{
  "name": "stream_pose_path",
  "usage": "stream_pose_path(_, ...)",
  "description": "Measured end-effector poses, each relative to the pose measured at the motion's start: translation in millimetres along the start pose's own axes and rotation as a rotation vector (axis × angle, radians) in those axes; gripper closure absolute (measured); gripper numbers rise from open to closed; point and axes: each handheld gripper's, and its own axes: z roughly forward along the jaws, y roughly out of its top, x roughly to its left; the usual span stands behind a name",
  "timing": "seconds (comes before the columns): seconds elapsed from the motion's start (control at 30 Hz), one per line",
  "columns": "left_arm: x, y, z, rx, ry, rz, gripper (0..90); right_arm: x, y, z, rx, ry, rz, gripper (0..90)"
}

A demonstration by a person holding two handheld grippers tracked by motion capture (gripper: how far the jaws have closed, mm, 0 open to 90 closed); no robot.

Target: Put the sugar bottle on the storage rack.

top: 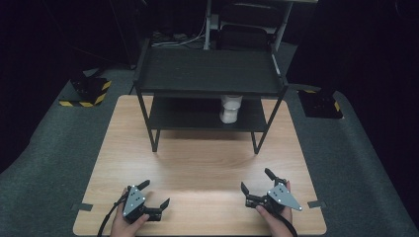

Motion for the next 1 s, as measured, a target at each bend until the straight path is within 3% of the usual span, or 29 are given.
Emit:
stream_pose_path(0.43, -0.1, 0.0, 0.1, 0.000, 0.001, -0.001, 0.6, -2.6, -17.5, -8.5, 0.058, -0.019, 0.002, 0.0)
stream_pose_path(0.53, -0.5, -0.1, 0.1, 0.000, 0.002, -0.002, 0.6, -2.6, -17.5, -8.9, 0.064, -0.024, 0.003, 0.0)
stream_pose_path(0.7, -0.9, 0.0, 0.1, 0.000, 0.004, 0.000, 0.6, -4.2, -15.1, -7.8, 0.119, -0.009, 0.004, 0.0)
stream_pose_path(1.0, -2.2, -0.1, 0.0, 0.000, 0.010, 0.006, 0.6, -4.8, -14.7, -7.2, 0.127, -0.003, -0.003, 0.0)
